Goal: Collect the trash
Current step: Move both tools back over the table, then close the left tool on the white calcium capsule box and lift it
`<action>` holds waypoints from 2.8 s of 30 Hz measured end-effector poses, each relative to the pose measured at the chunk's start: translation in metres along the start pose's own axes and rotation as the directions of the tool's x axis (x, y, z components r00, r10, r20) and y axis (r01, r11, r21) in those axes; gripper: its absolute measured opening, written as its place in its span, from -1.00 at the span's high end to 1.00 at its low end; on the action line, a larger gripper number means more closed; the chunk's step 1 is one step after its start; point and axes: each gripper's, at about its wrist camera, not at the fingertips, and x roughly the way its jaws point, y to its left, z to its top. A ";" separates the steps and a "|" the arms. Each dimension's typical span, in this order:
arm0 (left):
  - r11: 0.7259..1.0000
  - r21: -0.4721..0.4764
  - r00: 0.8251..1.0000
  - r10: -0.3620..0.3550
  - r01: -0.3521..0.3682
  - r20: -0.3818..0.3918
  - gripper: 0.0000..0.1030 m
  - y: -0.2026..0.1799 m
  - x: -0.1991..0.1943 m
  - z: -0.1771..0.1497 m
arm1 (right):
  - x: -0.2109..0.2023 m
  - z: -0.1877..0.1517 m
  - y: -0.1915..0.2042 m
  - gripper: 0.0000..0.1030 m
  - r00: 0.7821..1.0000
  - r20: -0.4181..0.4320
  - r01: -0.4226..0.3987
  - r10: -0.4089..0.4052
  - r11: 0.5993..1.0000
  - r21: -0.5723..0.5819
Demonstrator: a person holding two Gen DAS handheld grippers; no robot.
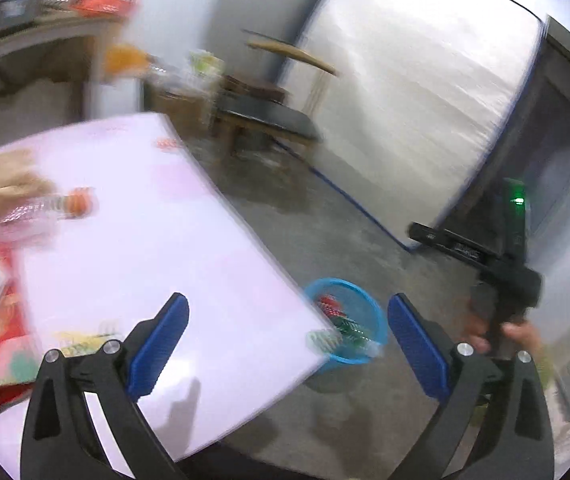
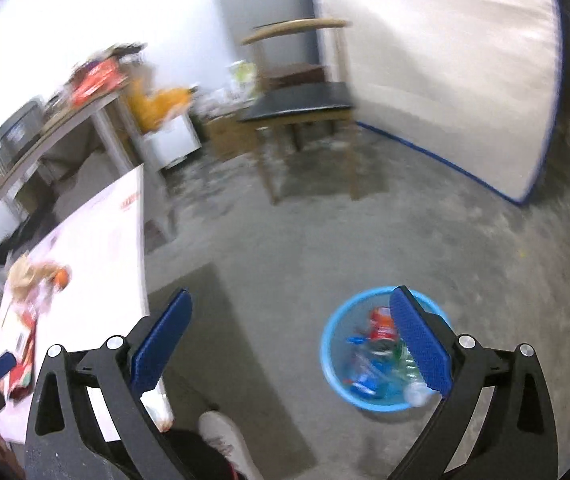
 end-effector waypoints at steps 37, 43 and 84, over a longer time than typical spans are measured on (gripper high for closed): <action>0.590 -0.631 0.825 0.544 -0.504 -0.150 -0.59 0.292 -0.033 -0.002 | 0.052 -0.030 0.220 -0.85 0.935 -0.205 -0.349 0.290 0.855 -0.383; 0.693 -0.576 0.890 0.431 -0.433 -0.150 -0.54 0.296 -0.044 -0.011 | 0.047 -0.031 0.222 -0.85 0.935 -0.205 -0.351 0.291 0.850 -0.393; 0.762 -0.345 0.835 0.524 -0.548 -0.168 0.00 0.264 -0.089 -0.043 | 0.018 -0.056 0.296 -0.85 0.898 -0.241 -0.440 0.368 0.743 -0.505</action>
